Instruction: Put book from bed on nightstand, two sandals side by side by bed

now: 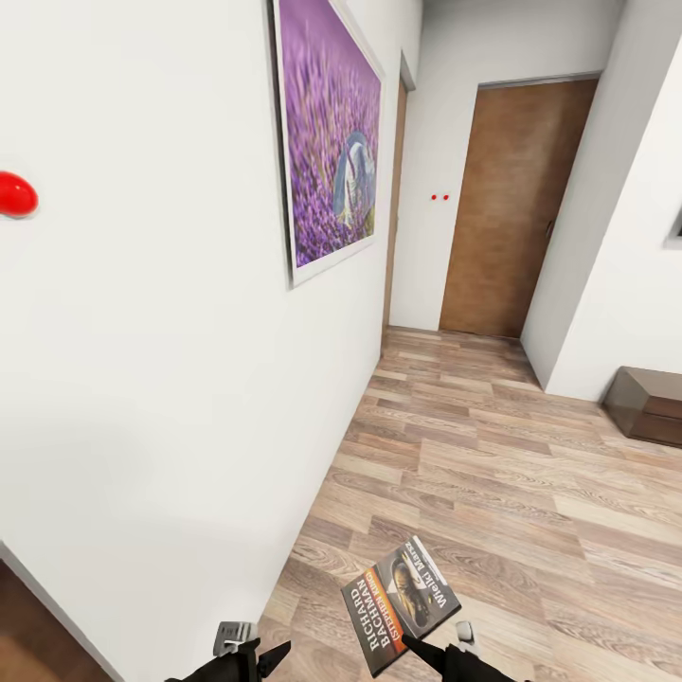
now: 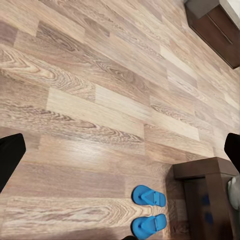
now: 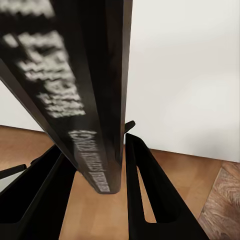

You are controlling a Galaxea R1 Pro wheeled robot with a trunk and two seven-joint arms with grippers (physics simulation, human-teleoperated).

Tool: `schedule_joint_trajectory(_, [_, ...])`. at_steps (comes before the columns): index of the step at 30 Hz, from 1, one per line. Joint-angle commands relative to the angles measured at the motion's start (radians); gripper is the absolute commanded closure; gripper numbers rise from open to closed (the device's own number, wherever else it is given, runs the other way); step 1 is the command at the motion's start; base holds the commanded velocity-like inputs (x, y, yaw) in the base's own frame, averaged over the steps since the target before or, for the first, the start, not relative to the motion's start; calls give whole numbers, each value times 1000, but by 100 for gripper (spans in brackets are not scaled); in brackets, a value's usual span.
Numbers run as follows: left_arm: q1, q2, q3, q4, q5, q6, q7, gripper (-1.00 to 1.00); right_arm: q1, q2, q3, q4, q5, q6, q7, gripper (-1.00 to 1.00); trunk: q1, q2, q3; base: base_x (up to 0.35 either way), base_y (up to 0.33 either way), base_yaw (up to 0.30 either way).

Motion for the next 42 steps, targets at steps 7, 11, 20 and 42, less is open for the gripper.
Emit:
schedule_joint_trajectory(7, [-1,0,-6,1,5,-5,-2,-100,-1,1,-8,0,5,10,3,100,0,-1,-1,0,6,0])
schedule_joint_trajectory(11, [-1,0,-6,1,5,-5,-2,-100,-1,0,-8,0,5,10,3,100,0,-1,-1,0,0,0])
schedule_joint_trajectory(20, [-1,-1,-6,1,4,-5,0,-100,-1,0,-8,0,5,10,3,100,0,-1,-1,157,0,0])
schedule_joint_trajectory(42, [-1,-1,-6,1,4,-5,0,-100,-1,0,-8,0,5,10,3,100,0,-1,-1,89,-39,0])
